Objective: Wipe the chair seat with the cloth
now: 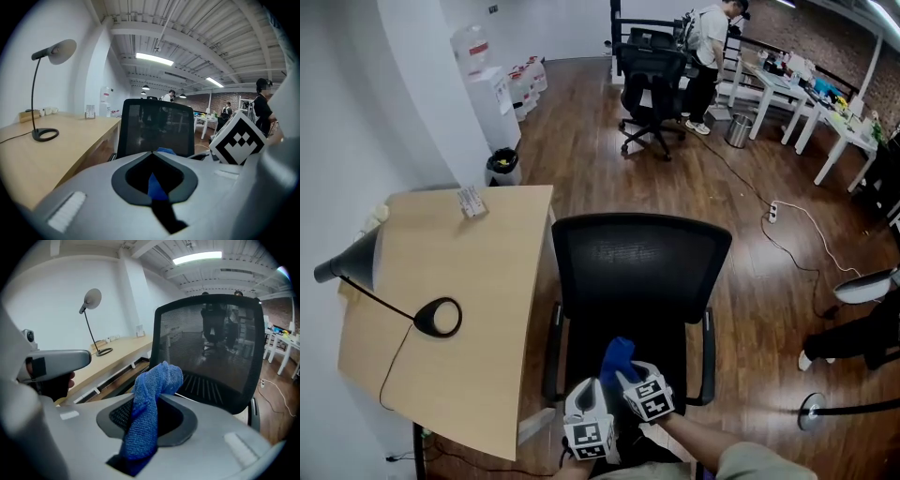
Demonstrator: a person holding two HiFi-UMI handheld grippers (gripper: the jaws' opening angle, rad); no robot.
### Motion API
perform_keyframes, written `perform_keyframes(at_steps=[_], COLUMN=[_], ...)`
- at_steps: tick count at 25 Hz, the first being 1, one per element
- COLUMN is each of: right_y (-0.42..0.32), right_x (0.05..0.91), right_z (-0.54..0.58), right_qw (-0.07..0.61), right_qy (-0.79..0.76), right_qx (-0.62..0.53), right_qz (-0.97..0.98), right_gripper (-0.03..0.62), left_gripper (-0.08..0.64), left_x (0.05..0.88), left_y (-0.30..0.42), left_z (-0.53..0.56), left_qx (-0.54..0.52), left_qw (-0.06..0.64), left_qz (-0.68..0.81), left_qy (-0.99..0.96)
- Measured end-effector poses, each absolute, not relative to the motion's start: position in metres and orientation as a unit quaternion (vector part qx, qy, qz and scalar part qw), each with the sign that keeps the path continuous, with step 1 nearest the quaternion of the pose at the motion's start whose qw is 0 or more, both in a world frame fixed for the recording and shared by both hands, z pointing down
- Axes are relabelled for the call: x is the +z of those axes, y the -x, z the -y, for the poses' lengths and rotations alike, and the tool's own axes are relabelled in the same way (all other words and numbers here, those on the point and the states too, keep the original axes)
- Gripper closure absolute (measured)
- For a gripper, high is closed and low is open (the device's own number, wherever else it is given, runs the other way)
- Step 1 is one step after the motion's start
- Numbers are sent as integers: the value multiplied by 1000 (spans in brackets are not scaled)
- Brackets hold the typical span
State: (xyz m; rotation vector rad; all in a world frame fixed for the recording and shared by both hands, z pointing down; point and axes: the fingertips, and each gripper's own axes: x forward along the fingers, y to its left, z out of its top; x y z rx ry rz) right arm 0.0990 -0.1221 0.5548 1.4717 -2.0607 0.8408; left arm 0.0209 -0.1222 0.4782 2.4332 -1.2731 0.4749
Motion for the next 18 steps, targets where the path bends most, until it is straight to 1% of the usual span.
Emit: perform_keyframes(at_steps=[7,15,18], right_y=[-101,-63,-48], right_x=[600,682,716], right_z=[167,228,250], right_qw=[232,230,231], right_qy=[-529,-504,-498], right_qx=[297,325,342], right_qz=[761,767,763], right_gripper=[485,485,485], left_gripper=[555,555,555], left_x=[535,607,628], left_y=[-9,15,28], left_z=[158,195,199], left_qx=[170,185,194], left_qw=[182,190,204], left_qz=[480,497,506], left_qy=[-841,-826,-815])
